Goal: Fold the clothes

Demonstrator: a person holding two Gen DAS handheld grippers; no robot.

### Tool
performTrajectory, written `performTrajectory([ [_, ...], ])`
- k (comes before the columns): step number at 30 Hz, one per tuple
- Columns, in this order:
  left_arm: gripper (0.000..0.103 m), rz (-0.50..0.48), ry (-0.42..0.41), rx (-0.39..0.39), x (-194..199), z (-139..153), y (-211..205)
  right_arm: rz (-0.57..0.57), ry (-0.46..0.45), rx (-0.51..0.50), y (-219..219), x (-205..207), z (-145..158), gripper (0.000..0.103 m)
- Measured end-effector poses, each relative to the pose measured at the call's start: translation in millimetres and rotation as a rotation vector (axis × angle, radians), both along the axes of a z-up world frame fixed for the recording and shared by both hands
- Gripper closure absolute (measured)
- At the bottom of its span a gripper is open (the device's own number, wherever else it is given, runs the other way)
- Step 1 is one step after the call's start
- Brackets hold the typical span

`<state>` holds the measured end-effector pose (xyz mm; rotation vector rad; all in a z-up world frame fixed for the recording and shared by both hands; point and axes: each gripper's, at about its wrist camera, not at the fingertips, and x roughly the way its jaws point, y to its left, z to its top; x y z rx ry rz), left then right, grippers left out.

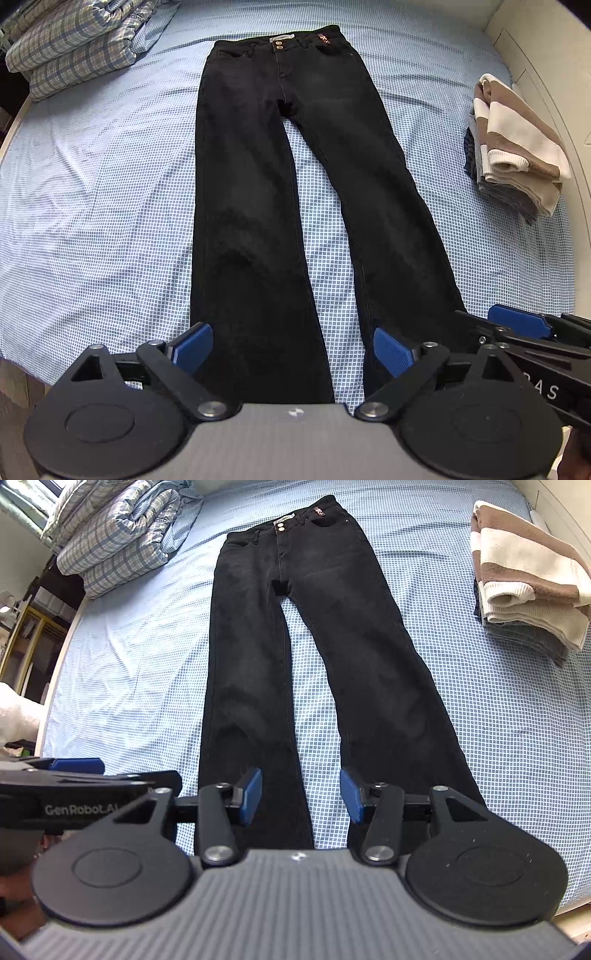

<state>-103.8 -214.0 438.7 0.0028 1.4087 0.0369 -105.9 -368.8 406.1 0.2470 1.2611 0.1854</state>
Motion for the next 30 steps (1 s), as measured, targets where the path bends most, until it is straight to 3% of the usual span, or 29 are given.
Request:
performTrajectory([
  [15, 0.008, 0.005, 0.010, 0.019, -15.2, 23.6, -16.3, -0.029, 0.062, 0.009, -9.9, -18.3, 37.5, 0.054],
  [30, 0.008, 0.072, 0.109, 0.076, -38.3, -5.9, -6.4, 0.030, 0.102, -0.021, -8.5, -25.9, 11.7, 0.054],
])
